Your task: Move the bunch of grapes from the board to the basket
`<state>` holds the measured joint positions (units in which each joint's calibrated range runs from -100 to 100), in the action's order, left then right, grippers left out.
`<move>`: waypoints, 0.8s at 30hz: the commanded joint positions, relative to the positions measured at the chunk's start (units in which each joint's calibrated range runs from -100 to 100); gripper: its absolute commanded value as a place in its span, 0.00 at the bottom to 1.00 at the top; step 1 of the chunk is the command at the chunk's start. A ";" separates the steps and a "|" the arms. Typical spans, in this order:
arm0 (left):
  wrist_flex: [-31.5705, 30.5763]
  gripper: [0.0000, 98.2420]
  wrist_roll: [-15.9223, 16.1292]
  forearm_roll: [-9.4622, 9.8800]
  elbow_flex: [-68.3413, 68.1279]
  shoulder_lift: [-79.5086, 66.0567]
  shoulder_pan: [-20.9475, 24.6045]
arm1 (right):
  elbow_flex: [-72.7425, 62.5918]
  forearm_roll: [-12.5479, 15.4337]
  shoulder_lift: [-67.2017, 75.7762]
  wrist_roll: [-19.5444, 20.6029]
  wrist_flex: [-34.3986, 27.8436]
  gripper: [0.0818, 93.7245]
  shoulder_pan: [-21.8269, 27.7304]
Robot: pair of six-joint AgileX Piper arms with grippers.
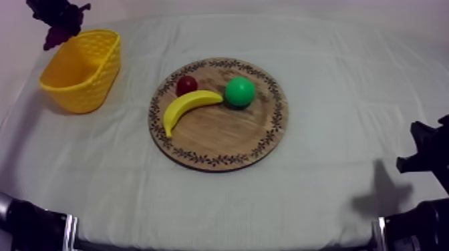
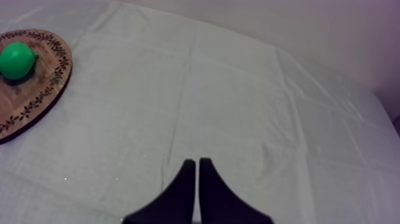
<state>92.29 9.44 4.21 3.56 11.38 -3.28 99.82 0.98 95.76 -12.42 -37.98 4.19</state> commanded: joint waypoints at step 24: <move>-6.43 0.38 -1.27 -2.42 5.70 18.55 2.00 | -0.04 -0.03 0.00 -0.01 0.00 0.00 0.02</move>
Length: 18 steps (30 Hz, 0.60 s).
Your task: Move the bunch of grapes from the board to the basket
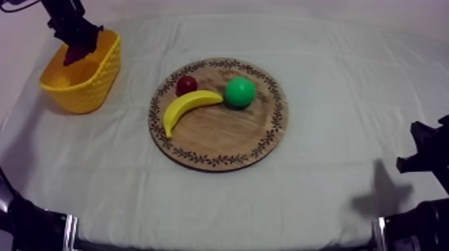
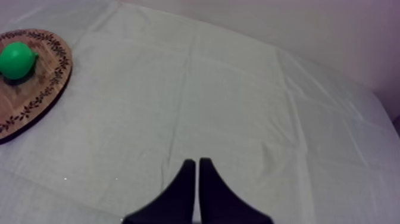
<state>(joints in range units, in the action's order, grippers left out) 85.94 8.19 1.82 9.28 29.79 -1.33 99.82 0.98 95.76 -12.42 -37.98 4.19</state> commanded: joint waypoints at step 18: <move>0.56 0.83 -1.93 -0.46 -4.30 0.52 0.92 | -0.04 -0.03 0.00 -0.01 0.00 0.00 0.02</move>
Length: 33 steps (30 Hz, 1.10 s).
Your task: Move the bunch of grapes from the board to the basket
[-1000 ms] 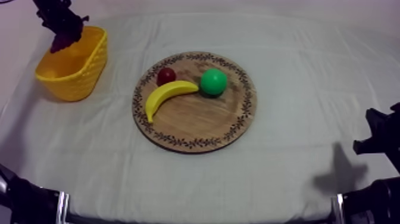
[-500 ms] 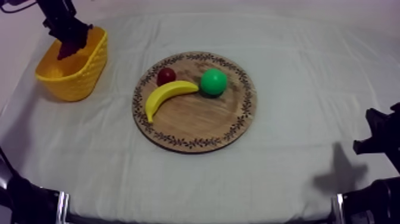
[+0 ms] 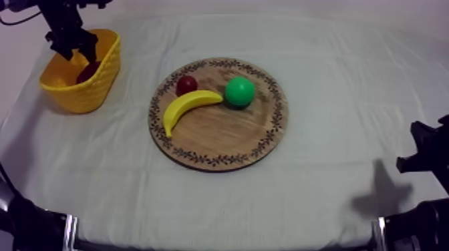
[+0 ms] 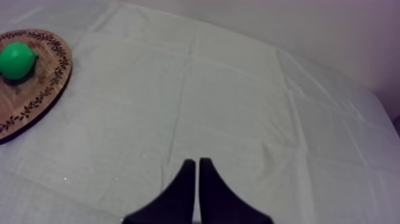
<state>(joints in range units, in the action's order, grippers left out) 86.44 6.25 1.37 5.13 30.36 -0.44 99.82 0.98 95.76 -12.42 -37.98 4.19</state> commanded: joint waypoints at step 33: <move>-4.36 0.41 -1.32 -5.31 -18.22 -31.24 0.99 | -0.04 -0.03 0.00 -0.01 0.00 0.00 0.02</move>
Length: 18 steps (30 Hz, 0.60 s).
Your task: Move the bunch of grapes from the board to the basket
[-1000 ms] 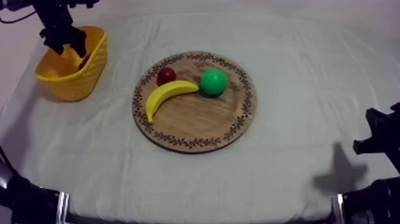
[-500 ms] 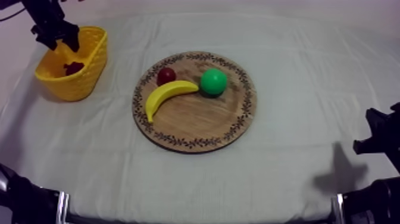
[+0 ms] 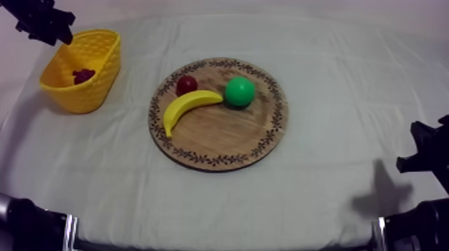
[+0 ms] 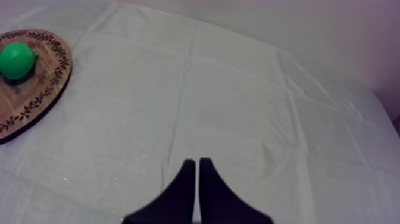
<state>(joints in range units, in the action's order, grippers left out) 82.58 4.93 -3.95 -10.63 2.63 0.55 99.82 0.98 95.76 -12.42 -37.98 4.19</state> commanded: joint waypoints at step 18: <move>-21.21 0.11 0.44 0.04 -35.25 -42.10 -1.43 | -0.04 -0.03 0.00 -0.01 0.00 0.00 0.02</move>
<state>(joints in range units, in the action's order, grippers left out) 63.65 5.61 -4.11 -40.77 -31.32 -0.46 99.82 0.98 95.76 -12.42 -37.98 4.19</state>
